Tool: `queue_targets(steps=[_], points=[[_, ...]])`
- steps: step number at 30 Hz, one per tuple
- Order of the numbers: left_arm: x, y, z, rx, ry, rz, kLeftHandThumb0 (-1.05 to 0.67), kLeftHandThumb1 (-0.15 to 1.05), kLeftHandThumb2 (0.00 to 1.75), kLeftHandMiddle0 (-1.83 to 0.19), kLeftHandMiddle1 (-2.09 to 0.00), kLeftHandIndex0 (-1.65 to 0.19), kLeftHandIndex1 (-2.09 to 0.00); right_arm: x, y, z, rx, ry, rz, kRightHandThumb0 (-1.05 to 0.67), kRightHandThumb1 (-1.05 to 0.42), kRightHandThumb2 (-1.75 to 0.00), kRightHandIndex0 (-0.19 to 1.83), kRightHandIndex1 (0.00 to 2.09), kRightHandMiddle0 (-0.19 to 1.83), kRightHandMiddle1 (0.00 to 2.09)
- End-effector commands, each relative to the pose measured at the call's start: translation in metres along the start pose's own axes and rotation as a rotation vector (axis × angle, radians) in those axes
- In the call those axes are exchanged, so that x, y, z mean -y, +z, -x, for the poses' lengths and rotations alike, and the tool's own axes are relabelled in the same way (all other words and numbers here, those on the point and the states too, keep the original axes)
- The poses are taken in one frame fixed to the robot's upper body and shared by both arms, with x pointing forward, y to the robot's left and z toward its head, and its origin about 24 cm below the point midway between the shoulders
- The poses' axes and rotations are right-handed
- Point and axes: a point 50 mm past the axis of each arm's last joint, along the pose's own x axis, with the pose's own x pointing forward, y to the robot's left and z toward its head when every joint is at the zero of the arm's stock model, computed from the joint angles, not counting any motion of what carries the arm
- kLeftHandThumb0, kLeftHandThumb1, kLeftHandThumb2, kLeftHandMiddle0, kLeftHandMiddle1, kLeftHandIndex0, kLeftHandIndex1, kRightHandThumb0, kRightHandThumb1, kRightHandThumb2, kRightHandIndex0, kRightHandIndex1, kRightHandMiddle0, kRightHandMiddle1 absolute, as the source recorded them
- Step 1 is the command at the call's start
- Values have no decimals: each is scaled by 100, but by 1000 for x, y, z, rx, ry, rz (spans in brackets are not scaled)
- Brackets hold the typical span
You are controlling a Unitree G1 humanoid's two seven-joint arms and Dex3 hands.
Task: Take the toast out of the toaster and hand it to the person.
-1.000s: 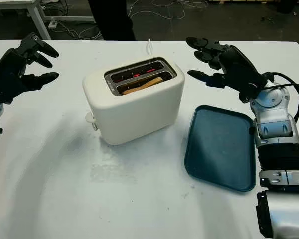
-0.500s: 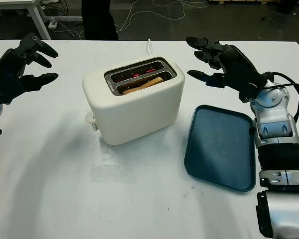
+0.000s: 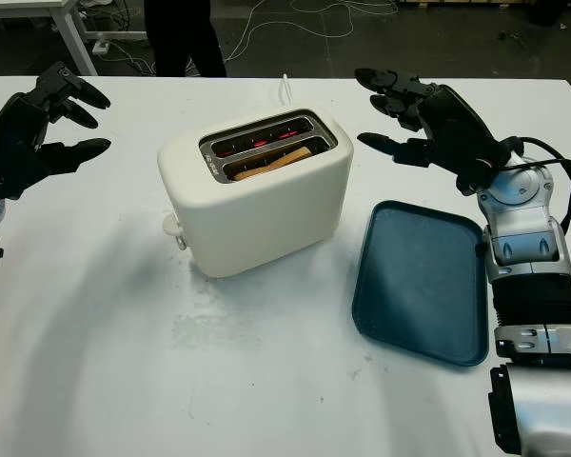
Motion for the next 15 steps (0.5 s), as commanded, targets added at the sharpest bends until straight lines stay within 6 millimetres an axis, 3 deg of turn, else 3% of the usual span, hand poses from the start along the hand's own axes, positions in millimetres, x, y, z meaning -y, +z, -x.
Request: queue_targets(steps=[1,15], points=[[-3,0,3,1,10,4,-105,92,37,0,-162,0,-150,3,8,-2,31,-16,16,-59,-92,-26,28,1,28,1],[-3,-1,3,0,7,-6,-105,92,38,0,-160,0,-148,2,5,-2,33,-13,-2,-59,-92,-26,28,0,28,0]])
